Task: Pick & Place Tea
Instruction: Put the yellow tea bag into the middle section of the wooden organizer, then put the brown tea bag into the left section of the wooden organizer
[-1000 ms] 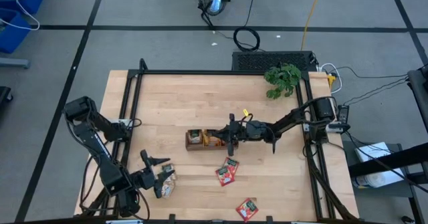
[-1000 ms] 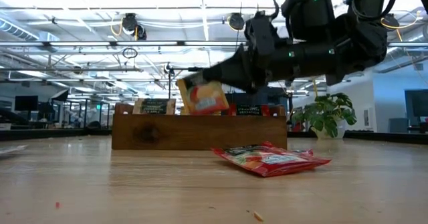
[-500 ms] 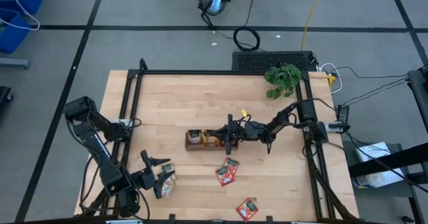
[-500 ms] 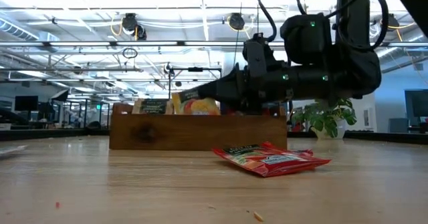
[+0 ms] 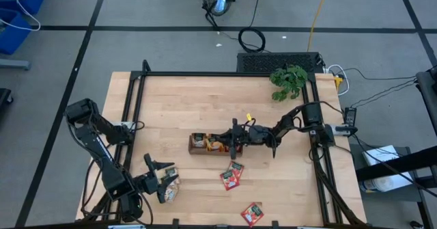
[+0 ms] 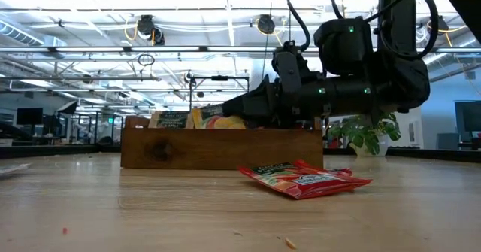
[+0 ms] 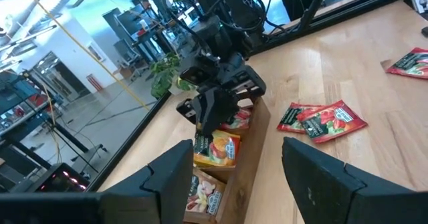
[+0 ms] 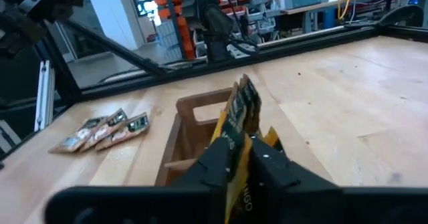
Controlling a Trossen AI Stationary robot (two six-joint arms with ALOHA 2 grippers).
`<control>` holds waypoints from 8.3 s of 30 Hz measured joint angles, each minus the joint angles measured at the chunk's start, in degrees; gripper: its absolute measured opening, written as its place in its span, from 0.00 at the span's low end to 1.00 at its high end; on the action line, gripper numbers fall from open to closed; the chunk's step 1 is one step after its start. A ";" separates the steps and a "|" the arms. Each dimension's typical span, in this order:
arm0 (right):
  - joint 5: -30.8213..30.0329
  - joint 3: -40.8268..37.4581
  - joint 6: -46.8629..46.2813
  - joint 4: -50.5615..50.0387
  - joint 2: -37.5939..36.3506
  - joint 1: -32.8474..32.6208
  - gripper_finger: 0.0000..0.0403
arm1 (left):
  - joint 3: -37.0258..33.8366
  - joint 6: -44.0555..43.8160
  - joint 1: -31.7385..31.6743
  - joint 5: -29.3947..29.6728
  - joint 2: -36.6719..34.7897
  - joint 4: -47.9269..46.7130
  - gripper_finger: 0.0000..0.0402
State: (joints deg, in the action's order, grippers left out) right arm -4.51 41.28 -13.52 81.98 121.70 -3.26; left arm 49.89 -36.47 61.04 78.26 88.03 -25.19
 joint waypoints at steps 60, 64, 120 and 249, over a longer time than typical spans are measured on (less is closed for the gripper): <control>3.58 -21.38 21.64 -27.88 -44.88 -10.05 0.03 | 0.09 -13.68 -26.56 -59.06 -16.48 -9.82 0.57; 9.00 -18.93 21.73 -29.33 -45.29 -12.83 0.00 | 0.02 -29.37 -20.16 -59.15 -16.01 -20.21 0.57; -1.22 -8.02 26.08 -44.45 -41.97 -17.73 0.00 | -25.38 -32.60 -26.25 -86.94 -17.25 12.02 0.57; -1.44 -8.04 27.54 -43.61 -41.95 -17.67 0.00 | -24.88 -33.58 -19.65 -77.65 -8.48 20.86 0.02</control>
State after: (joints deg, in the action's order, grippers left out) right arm -5.96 33.23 14.01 38.36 79.75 -20.93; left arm 25.01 -70.05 41.39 0.61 79.55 -4.34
